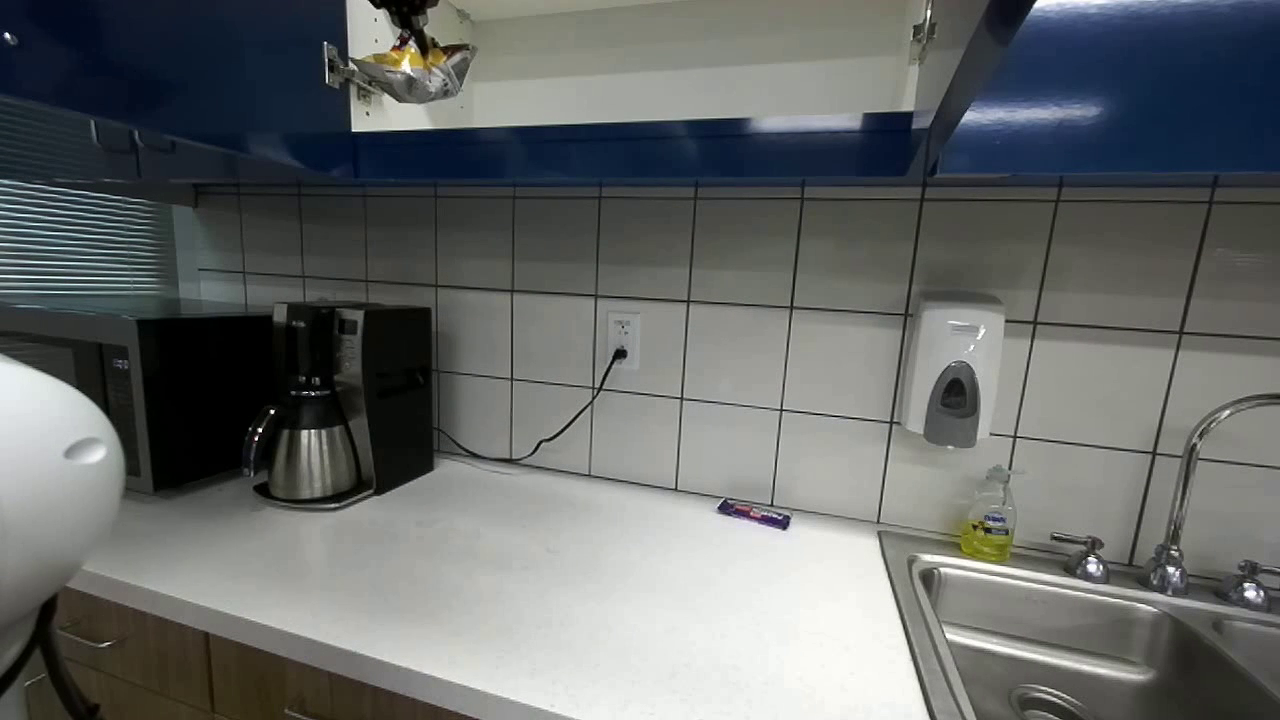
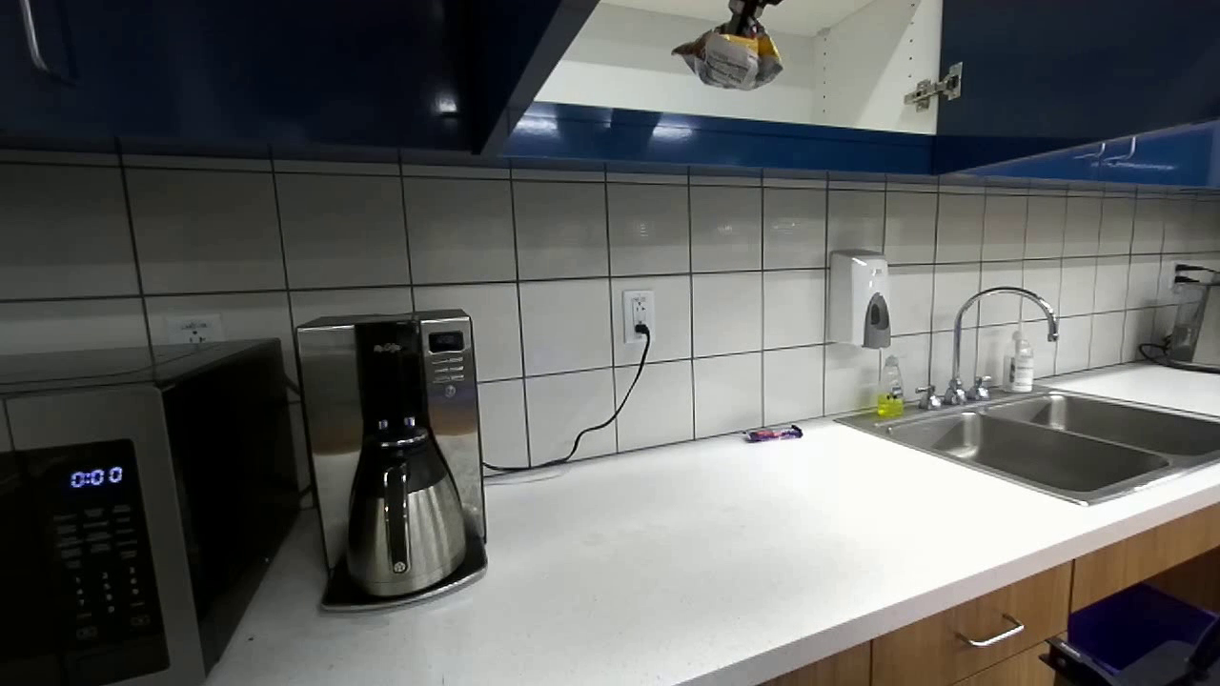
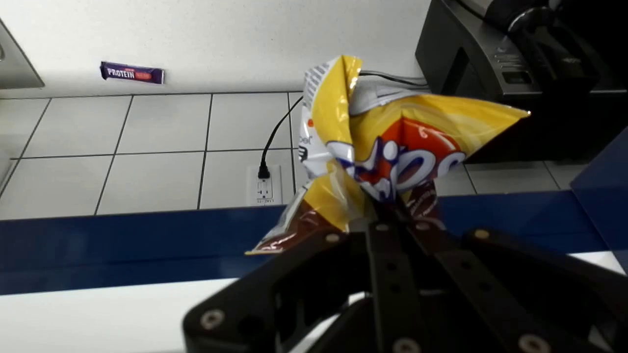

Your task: Put the snack packet inside the open cupboard

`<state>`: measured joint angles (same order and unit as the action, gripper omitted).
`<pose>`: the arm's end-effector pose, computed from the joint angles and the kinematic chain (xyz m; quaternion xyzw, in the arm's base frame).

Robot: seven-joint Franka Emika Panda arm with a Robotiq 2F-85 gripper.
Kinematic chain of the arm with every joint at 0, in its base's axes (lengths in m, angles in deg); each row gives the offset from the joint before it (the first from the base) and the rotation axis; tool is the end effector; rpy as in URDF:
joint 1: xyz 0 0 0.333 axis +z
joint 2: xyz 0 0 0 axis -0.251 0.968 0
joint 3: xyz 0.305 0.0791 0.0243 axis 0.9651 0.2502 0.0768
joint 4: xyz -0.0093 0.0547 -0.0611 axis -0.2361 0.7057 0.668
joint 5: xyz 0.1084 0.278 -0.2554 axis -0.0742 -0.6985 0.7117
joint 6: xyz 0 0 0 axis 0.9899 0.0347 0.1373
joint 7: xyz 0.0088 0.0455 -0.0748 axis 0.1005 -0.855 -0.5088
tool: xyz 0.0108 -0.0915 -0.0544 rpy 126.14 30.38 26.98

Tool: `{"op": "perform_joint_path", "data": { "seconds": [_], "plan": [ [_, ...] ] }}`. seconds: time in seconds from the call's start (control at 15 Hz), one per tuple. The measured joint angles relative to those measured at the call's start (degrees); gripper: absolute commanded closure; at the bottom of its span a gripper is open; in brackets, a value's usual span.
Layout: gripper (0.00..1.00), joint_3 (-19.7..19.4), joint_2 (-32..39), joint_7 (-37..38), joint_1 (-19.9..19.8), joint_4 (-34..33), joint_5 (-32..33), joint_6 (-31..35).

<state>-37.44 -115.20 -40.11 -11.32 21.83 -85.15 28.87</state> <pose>0.3805 0.0701 0.8113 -0.9548 -0.0272 -0.2948 0.0284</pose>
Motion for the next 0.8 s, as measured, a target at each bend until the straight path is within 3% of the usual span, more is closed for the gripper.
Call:
{"op": "perform_joint_path", "data": {
  "seconds": [0.8],
  "plan": [
    [1.0, -0.26, 17.23, 0.35, -1.72, -19.57, 2.56, 0.28]
  ]
}}
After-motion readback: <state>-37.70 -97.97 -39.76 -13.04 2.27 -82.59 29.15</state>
